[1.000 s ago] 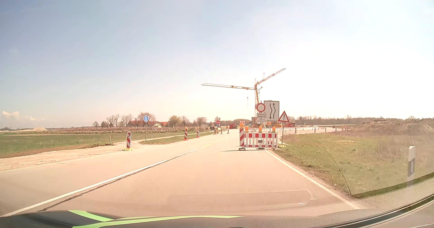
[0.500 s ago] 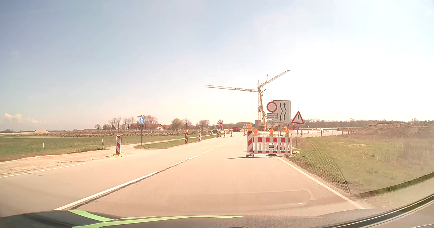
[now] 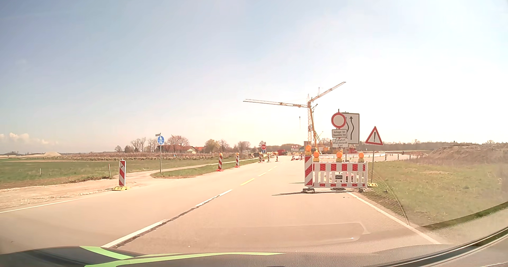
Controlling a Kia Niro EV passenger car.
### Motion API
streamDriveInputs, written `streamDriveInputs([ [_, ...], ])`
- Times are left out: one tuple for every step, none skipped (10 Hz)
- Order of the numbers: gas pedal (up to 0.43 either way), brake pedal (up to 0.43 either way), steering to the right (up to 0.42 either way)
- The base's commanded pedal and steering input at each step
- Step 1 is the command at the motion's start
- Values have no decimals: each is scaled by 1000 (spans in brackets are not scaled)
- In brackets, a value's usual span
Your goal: Follow the waypoints while adhering to traffic rules and regulations
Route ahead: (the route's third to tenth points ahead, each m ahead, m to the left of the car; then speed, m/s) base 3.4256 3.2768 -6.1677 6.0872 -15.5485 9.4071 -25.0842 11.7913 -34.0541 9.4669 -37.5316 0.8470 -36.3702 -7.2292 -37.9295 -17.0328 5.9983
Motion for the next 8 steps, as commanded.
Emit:
streamDriveInputs([
  [0, 0, -25],
  [0, 0, -23],
  [0, 116, -18],
  [0, 238, -14],
  [0, 280, -14],
  [0, 305, -16],
  [0, 305, -17],
  [0, 311, -20],
])
